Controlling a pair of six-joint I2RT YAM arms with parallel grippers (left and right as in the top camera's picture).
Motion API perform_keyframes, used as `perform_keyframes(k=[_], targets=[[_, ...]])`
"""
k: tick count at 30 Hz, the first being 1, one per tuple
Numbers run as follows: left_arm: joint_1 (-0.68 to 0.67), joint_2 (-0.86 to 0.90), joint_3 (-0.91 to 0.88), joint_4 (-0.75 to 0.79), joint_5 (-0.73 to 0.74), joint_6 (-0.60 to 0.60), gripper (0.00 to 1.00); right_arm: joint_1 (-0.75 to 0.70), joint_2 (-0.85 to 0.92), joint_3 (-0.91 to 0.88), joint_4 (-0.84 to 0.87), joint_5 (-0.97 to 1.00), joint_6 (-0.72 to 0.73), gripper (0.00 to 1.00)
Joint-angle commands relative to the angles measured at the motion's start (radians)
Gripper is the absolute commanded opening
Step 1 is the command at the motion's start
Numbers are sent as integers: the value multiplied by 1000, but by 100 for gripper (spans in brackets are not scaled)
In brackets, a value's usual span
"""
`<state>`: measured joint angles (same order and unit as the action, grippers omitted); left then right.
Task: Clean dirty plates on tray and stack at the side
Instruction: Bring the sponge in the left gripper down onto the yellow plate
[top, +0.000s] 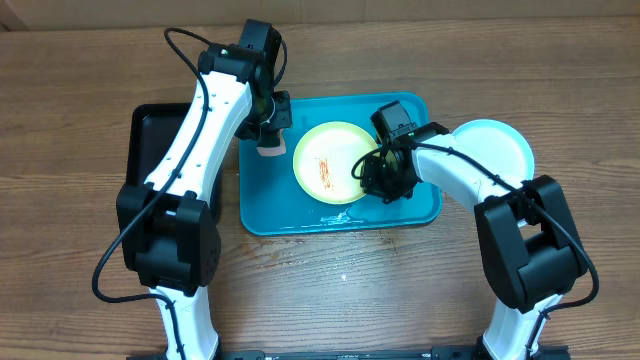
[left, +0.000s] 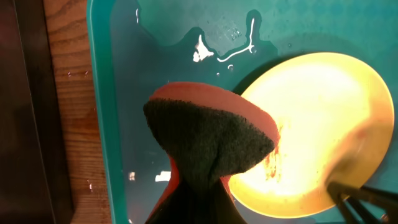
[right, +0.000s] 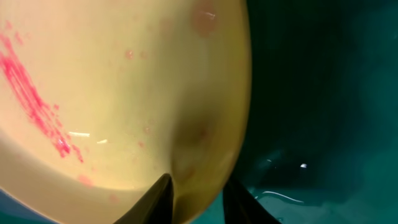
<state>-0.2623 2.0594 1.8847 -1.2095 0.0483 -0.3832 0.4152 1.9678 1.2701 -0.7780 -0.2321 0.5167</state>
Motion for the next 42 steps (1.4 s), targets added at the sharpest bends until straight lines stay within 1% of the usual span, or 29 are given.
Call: perform_keyframes(k=[1, 2, 3, 4, 7, 9, 13, 16, 21, 23, 25, 29, 30, 34, 39, 42], targets=[[-8, -3, -5, 4, -6, 2, 4, -19, -17, -11, 5, 39, -62, 44], [-8, -3, -5, 3, -6, 2, 4, -26, -18, -10, 16, 60, -82, 53], [-8, -3, -5, 3, -6, 2, 4, -35, -17, -10, 36, 82, -113, 60], [-8, -3, -5, 3, -6, 2, 4, -43, -17, -10, 55, 97, -152, 62], [-9, -2, -5, 8, -6, 1, 4, -61, -10, -11, 123, 112, -298, 64], [-9, -2, -5, 13, -6, 1, 4, -68, -7, -10, 162, 112, -352, 64], [-14, -2, -5, 14, -6, 1, 4, -70, 7, -10, 228, 108, -362, 59], [-16, -2, -5, 14, -6, 1, 4, -70, 24, -10, 264, 89, -362, 58], [-21, -2, -5, 14, -6, 2, 4, -69, 54, -10, 276, 89, -333, 46], [-21, -2, -5, 14, -6, 1, 4, -69, 58, -11, 275, 89, -292, 37], [-21, -2, -5, 14, -6, 1, 4, -69, 58, -11, 273, 88, -239, 31], [-23, -2, -5, 13, -6, 2, 4, -68, 58, -12, 256, 40, -121, 5], [-25, -2, -5, 13, -6, 2, 4, -65, 58, -12, 253, 24, -105, 4], [-40, -2, -5, 14, -7, 2, 4, -37, 58, -12, 242, 7, -82, 4], [-66, 20, -19, 23, -8, 2, 4, -10, 58, -12, 202, 21, 92, 4], [-84, 65, -26, 37, -6, 2, 4, 5, 58, -12, 185, 20, 93, 4]])
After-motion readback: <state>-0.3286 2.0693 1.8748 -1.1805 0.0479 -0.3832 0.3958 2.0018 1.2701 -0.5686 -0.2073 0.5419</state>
